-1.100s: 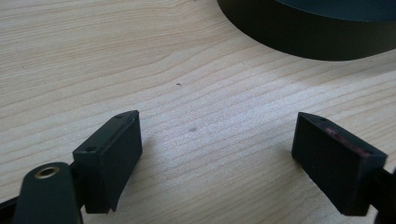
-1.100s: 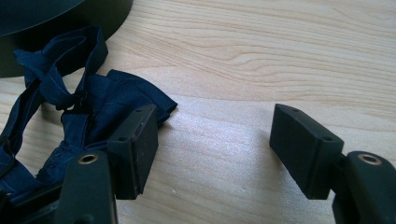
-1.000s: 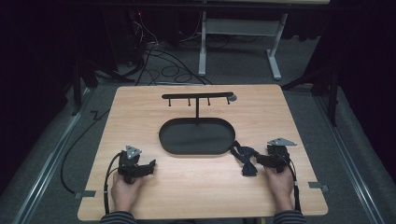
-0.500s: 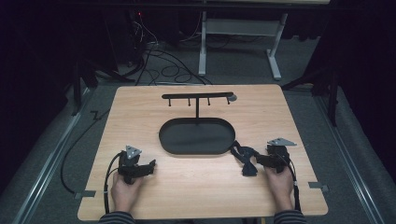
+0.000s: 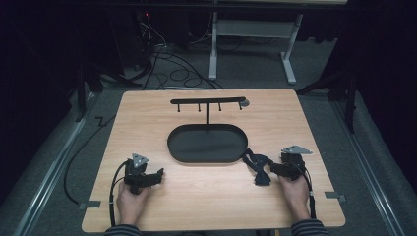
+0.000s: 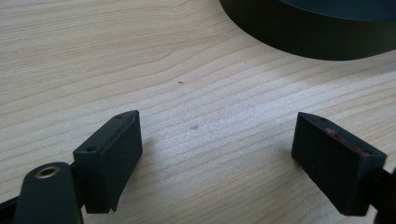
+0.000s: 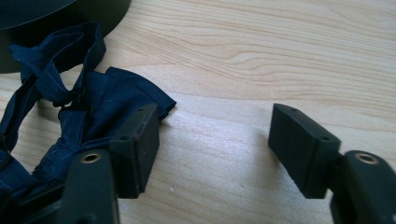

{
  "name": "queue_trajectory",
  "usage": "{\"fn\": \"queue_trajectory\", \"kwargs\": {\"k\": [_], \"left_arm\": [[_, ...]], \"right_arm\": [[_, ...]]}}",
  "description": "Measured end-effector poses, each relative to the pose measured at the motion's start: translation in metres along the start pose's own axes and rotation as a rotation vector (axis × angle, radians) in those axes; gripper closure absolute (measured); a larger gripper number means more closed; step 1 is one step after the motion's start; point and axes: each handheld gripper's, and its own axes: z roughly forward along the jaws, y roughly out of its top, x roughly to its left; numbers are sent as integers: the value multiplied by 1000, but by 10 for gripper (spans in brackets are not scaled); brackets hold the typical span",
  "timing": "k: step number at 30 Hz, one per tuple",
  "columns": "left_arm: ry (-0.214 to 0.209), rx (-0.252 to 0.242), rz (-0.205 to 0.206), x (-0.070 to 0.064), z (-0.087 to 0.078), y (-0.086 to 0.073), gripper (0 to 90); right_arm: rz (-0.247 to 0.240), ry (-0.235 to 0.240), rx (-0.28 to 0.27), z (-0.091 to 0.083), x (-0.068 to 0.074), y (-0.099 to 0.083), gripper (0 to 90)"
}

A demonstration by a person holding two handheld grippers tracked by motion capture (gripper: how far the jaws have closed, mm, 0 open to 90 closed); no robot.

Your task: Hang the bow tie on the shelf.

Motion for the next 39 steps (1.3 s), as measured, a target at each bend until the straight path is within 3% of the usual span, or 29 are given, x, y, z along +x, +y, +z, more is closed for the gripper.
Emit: {"fn": "queue_trajectory", "kwargs": {"k": [4,10,13,18,25,39], "left_arm": [[0,0,0,0,0,0,167],[0,0,0,0,0,0,167],[0,-1,-1,0,0,0,167],[0,0,0,0,0,0,167],[-1,0,0,0,0,0,167],[1,0,-1,0,0,0,167]], "right_arm": [[4,-8,-6,-4,0,-3,476],[21,4,-32,-14,-2,-7,515],[43,26,-44,-21,-5,-8,552],[27,65,-53,-33,-4,-8,655],[15,127,-86,-42,5,-2,655],[12,204,-82,-28,26,16,591]]}}
